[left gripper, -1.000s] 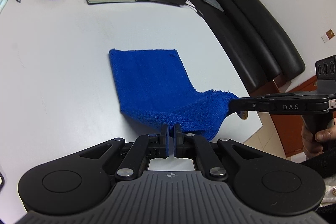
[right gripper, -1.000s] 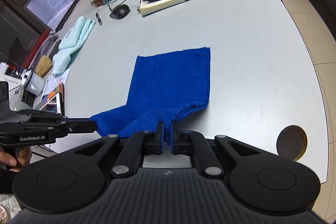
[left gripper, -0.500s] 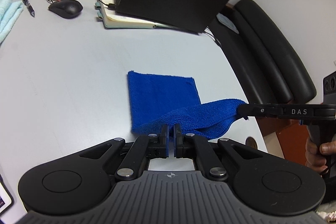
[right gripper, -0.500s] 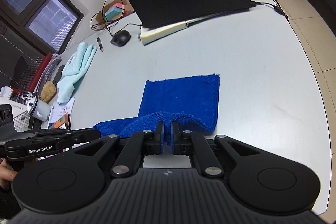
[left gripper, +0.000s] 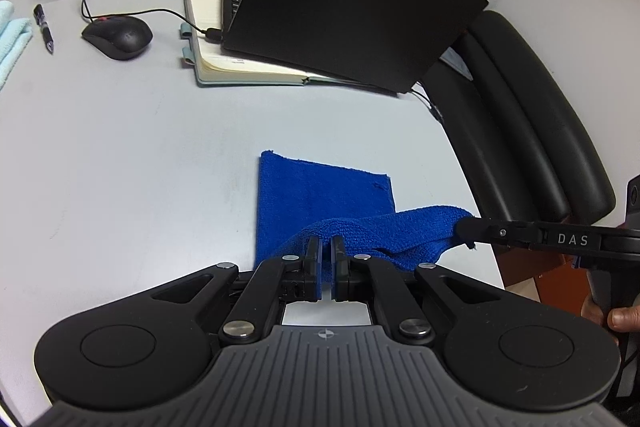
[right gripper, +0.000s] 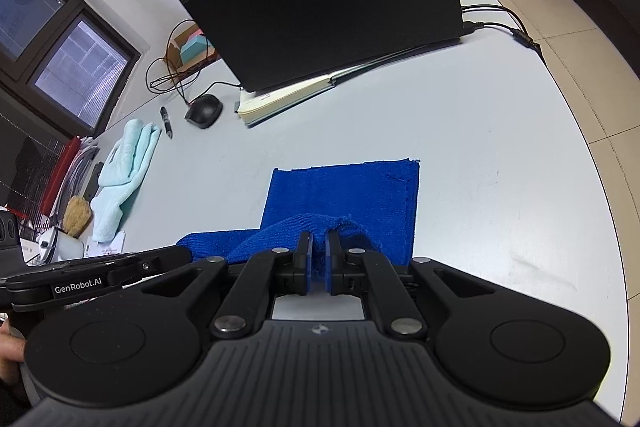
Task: Fold towel
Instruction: 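Lift the gripped towel edge with both grippers and fold it over, then lay the folded edge onto the towel and open both grippers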
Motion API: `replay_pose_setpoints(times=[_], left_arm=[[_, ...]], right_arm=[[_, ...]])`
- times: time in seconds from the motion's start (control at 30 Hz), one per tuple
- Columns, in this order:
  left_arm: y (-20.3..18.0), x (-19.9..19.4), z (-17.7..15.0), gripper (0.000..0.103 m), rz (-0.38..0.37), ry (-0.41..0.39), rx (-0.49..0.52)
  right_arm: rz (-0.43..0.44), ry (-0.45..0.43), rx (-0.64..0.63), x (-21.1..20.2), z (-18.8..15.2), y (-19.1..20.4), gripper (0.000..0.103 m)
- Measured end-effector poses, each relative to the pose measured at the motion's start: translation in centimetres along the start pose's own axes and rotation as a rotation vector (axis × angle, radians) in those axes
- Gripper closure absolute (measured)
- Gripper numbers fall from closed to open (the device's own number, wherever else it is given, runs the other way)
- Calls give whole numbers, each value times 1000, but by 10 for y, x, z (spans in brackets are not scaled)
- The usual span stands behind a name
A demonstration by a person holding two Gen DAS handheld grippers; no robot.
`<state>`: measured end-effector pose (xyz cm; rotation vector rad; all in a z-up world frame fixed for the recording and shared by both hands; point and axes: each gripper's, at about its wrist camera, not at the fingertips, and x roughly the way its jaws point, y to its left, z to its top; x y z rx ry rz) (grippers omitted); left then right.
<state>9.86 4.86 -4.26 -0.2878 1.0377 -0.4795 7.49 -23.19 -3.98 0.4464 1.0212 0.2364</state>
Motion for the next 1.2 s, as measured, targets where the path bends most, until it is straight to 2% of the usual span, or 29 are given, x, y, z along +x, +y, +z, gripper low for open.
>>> replay_pose_setpoints(times=[0.23,0.5,0.93,1.2], left_arm=[[1,17,17,99,10,1,-13],[11,44,32,99,40,41,-37],[28,83,40,99,57,115,-69],[36,96,42,99,40,141,-100]], right_arm=[[-15,6,22,14,12,-7,97],[-36,19,39,33,23,-14,97],[-83,71,66,68,37,-24,97],[-101,104,96,84,41,-34,96]])
